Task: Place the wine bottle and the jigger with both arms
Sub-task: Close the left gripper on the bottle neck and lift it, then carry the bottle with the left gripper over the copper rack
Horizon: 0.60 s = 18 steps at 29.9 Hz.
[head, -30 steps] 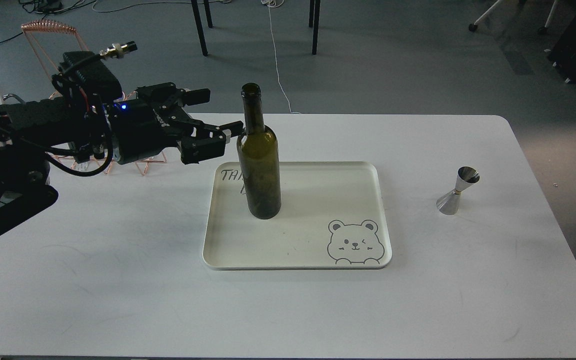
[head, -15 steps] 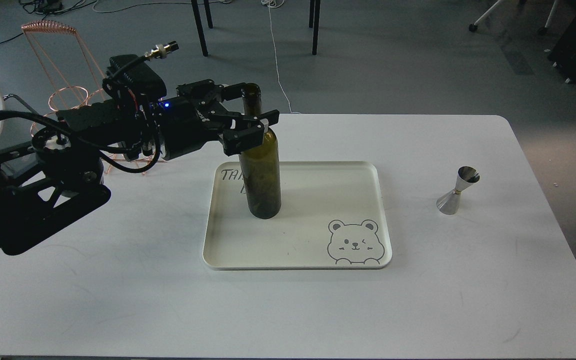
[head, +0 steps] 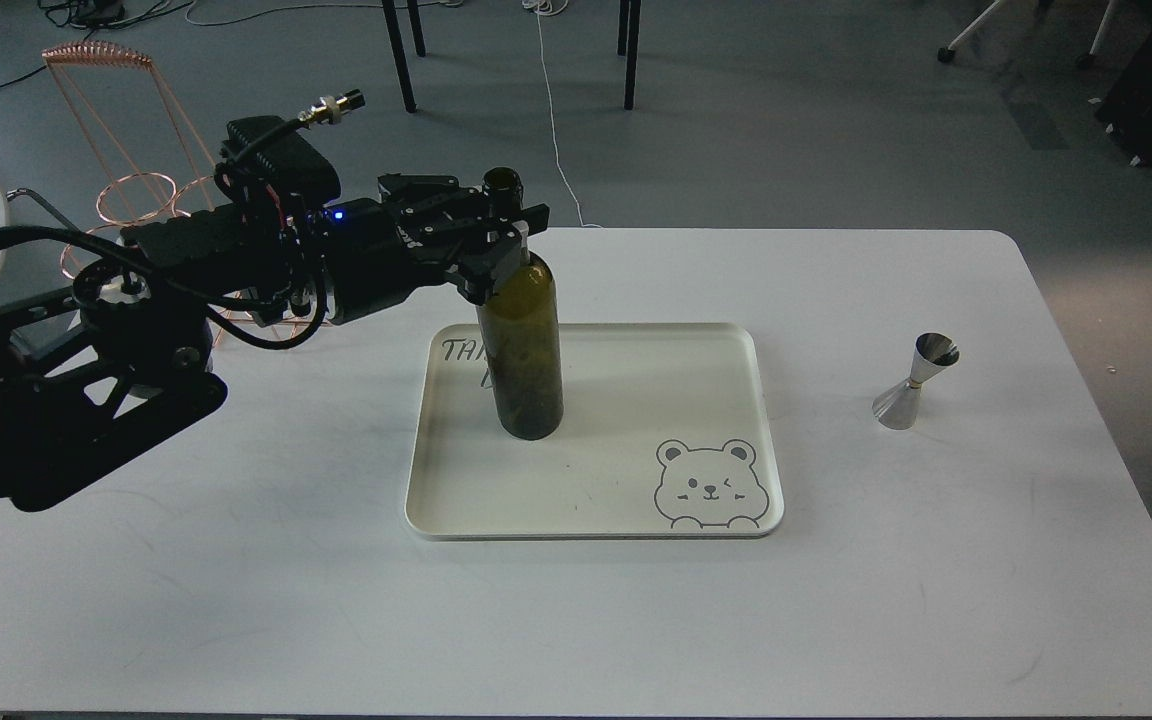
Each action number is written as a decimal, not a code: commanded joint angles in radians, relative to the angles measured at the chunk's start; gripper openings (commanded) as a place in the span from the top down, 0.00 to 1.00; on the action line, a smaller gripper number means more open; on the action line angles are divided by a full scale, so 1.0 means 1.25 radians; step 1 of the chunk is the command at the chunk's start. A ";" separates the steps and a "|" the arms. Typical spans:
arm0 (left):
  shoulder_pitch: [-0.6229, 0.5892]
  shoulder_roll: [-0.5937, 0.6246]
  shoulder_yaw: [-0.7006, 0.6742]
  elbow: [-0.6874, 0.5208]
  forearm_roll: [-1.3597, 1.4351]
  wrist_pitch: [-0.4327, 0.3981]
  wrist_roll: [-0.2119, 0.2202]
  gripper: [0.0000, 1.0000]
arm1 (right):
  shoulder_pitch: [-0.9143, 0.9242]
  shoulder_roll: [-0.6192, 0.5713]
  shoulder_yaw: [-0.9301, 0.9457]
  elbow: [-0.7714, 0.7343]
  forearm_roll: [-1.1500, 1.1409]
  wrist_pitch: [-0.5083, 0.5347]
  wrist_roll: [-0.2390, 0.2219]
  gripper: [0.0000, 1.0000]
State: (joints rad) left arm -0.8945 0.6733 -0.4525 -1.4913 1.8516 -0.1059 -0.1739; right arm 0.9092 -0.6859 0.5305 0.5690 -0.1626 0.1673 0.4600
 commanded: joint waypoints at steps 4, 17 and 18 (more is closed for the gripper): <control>-0.023 0.023 -0.022 -0.019 -0.007 -0.001 0.013 0.88 | 0.003 0.000 0.000 0.001 0.000 0.000 0.000 0.02; -0.179 0.175 -0.032 -0.020 -0.099 -0.029 -0.010 0.86 | 0.004 -0.017 0.000 0.000 0.000 0.002 0.000 0.02; -0.186 0.194 -0.031 0.004 -0.113 -0.029 -0.017 0.86 | 0.004 -0.017 0.000 0.000 0.000 0.004 0.000 0.02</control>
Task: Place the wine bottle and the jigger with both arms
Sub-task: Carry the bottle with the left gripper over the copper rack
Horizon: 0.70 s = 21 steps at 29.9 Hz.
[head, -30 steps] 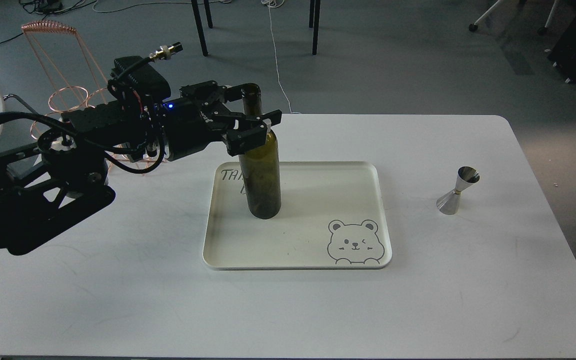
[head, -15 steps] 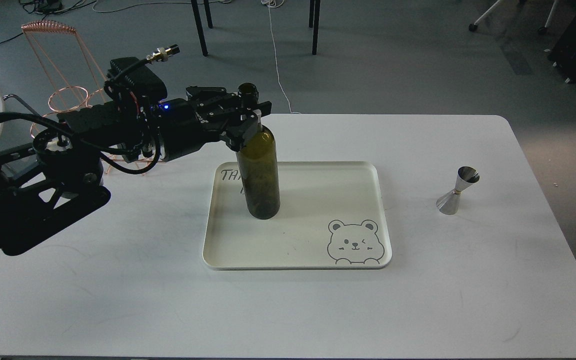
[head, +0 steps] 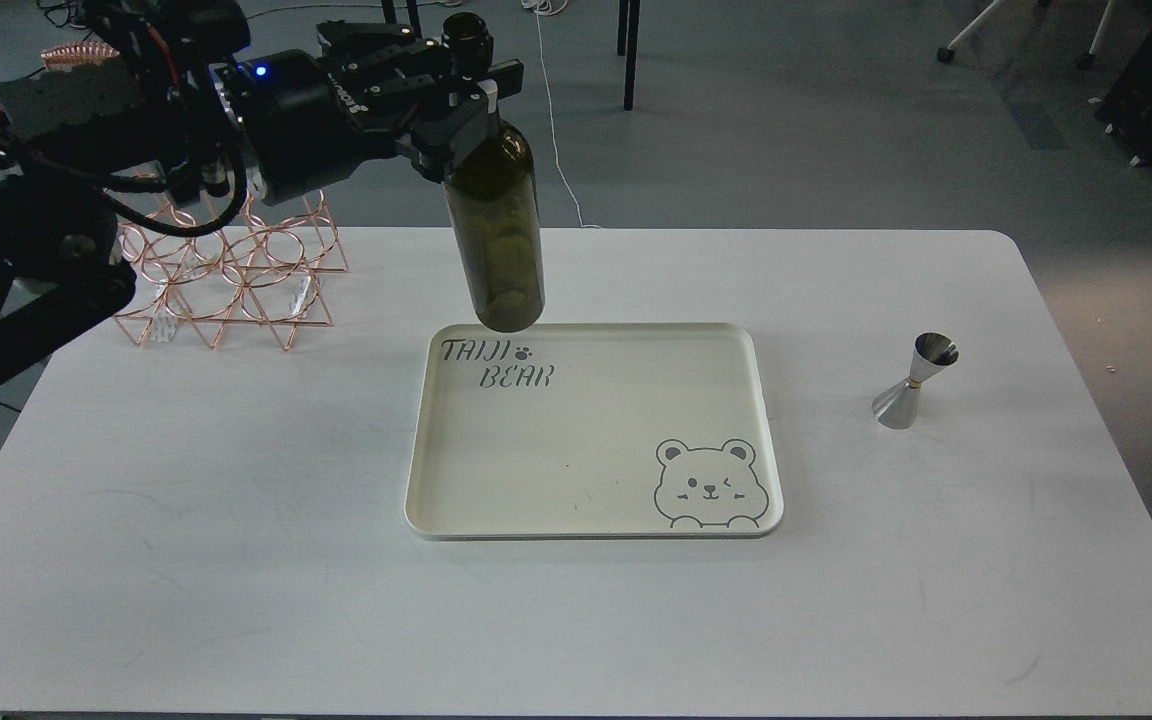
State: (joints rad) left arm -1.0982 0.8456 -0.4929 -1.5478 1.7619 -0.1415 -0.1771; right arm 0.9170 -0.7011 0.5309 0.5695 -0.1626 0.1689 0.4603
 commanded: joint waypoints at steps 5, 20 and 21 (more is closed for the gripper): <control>-0.036 0.114 0.010 0.203 -0.041 0.004 -0.075 0.87 | -0.003 -0.005 0.000 0.001 0.000 0.008 0.000 0.02; -0.023 0.157 0.016 0.301 -0.042 0.028 -0.109 0.87 | 0.005 0.004 0.000 0.008 0.000 0.011 0.000 0.02; -0.022 0.156 0.019 0.304 -0.044 0.032 -0.109 0.87 | 0.005 0.004 0.000 0.008 0.000 0.011 0.000 0.02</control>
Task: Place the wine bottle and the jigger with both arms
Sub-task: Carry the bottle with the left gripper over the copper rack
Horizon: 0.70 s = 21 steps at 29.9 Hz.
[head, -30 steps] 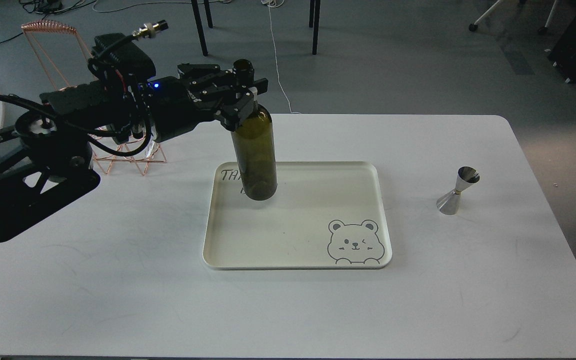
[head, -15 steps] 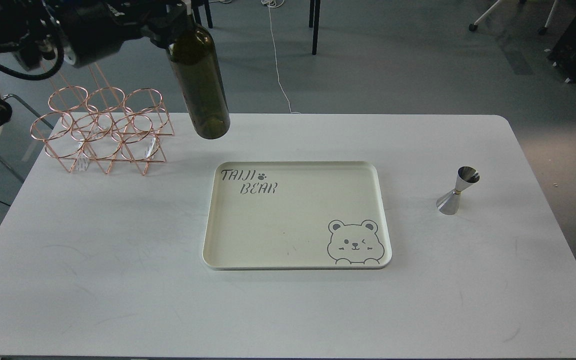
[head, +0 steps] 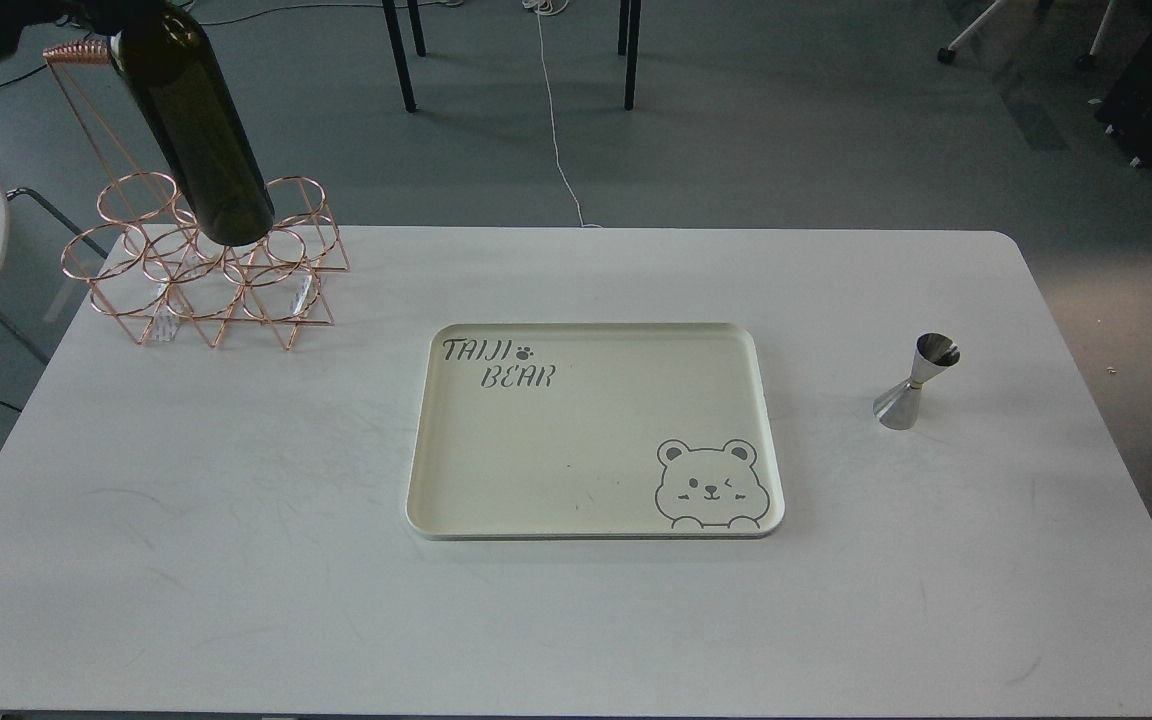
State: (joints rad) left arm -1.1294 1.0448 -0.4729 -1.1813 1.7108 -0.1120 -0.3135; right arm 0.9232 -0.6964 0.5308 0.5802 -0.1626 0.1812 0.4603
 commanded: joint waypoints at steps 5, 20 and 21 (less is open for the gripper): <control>0.006 -0.006 0.064 0.028 -0.011 0.050 0.002 0.87 | -0.001 0.000 0.000 0.000 0.000 0.001 0.000 0.02; 0.005 -0.038 0.101 0.058 -0.092 0.087 0.013 0.86 | -0.001 0.000 0.000 0.000 0.000 0.001 0.000 0.02; 0.006 -0.039 0.101 0.058 -0.092 0.087 0.013 0.86 | -0.001 0.000 0.000 0.000 0.000 0.001 0.000 0.02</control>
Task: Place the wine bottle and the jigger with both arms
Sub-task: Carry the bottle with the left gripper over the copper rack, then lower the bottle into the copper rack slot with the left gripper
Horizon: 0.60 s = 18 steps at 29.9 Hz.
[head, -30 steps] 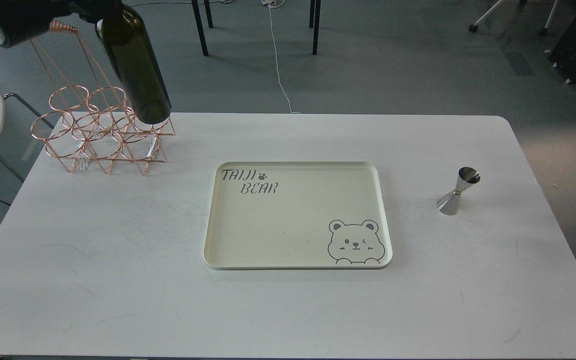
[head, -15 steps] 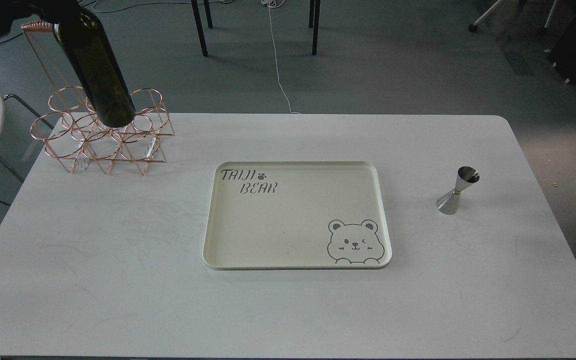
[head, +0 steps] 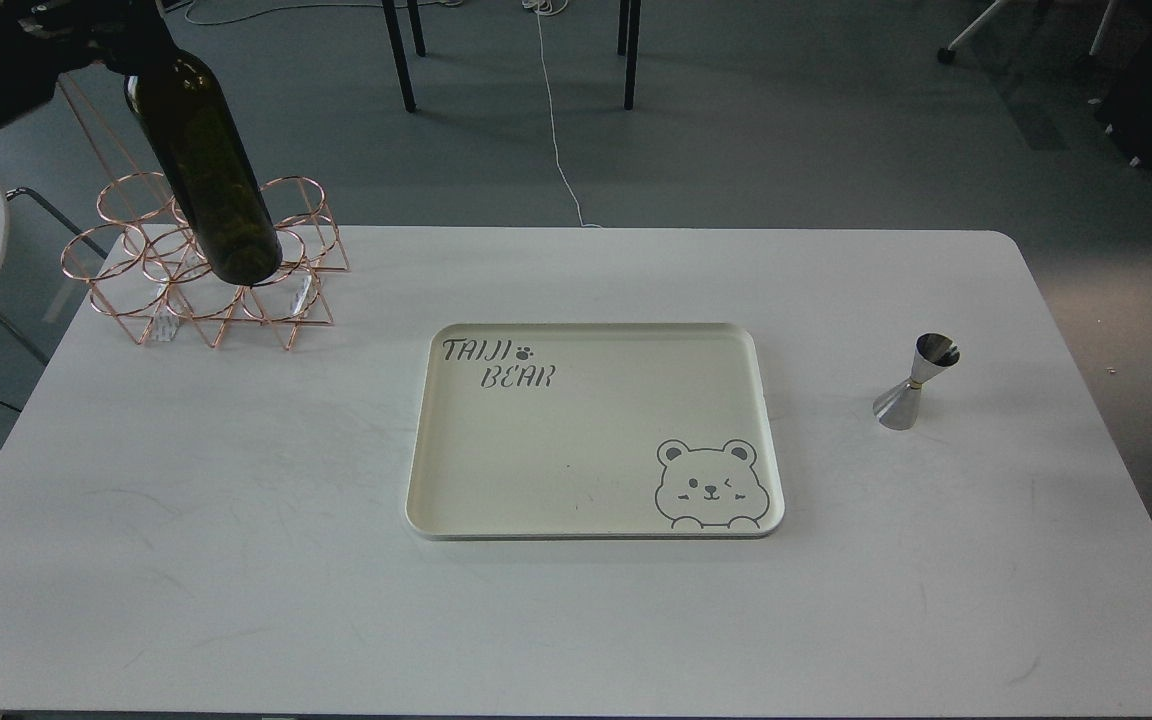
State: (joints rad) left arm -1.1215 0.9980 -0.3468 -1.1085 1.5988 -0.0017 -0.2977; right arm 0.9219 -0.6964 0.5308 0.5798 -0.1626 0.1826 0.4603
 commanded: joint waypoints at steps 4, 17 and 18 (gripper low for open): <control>0.001 -0.003 0.001 0.002 -0.003 0.000 0.001 0.86 | 0.000 0.000 0.000 0.000 0.000 0.000 0.000 0.02; 0.000 -0.041 0.000 0.034 -0.002 0.003 0.011 0.86 | 0.000 -0.004 -0.001 -0.001 0.000 0.001 0.000 0.02; 0.000 -0.042 0.001 0.035 -0.002 0.004 0.011 0.86 | 0.000 -0.004 -0.001 -0.001 0.000 0.001 0.000 0.02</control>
State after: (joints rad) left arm -1.1203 0.9486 -0.3474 -1.0703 1.5943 0.0014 -0.2834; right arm 0.9219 -0.6994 0.5296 0.5798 -0.1626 0.1826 0.4602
